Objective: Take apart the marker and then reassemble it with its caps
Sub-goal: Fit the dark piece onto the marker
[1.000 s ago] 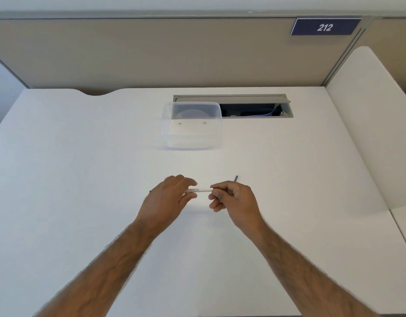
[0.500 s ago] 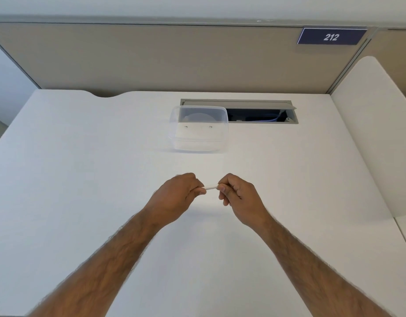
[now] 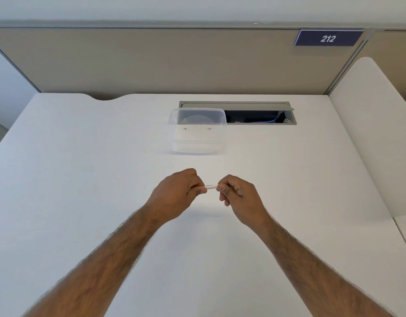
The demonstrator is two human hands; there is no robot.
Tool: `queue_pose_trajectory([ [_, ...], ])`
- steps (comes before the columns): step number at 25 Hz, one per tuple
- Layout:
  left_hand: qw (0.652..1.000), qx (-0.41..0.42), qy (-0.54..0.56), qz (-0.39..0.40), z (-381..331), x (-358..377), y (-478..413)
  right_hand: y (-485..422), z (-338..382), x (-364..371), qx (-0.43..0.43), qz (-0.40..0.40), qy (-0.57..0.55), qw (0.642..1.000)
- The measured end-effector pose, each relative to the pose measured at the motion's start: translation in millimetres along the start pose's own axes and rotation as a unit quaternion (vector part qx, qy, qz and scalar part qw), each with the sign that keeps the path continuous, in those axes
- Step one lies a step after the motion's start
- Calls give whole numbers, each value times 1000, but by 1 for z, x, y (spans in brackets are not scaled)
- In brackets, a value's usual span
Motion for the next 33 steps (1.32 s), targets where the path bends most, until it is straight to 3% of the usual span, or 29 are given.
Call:
queue_pose_trajectory([
  [3, 999, 2, -33, -26, -3, 3, 4, 1, -4, 1, 16, -3, -17, 1000],
  [8, 997, -39, 46, 56, 5, 12, 1, -1, -3, -1, -3, 4, 19, 1000],
  [13, 998, -40, -29, -38, 3, 6, 3, -1, -6, 2, 22, 4, -11, 1000],
  [18, 998, -39, 47, 22, 4, 3, 1, -5, -4, -3, 0, -1, 6, 1000],
  [25, 995, 18, -68, -65, -10, 1, 5, -3, -10, 3, 24, 1, -21, 999],
  [31, 998, -51, 20, 39, -2, 3, 0, -3, -7, 2, 7, 7, 0, 1000],
  [33, 997, -46, 50, 28, -3, 3, 1, -2, -7, 3, 7, 14, 0, 1000],
])
Point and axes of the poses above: each hand's wrist, its own y-axis away from the middle knuckle, its own x-axis out of the palm, z = x × y, the point moved 4 cm from there along -y, towards the middle knuckle, and after that the axes turned 2 degrees about -z, right-handed, at the moved point
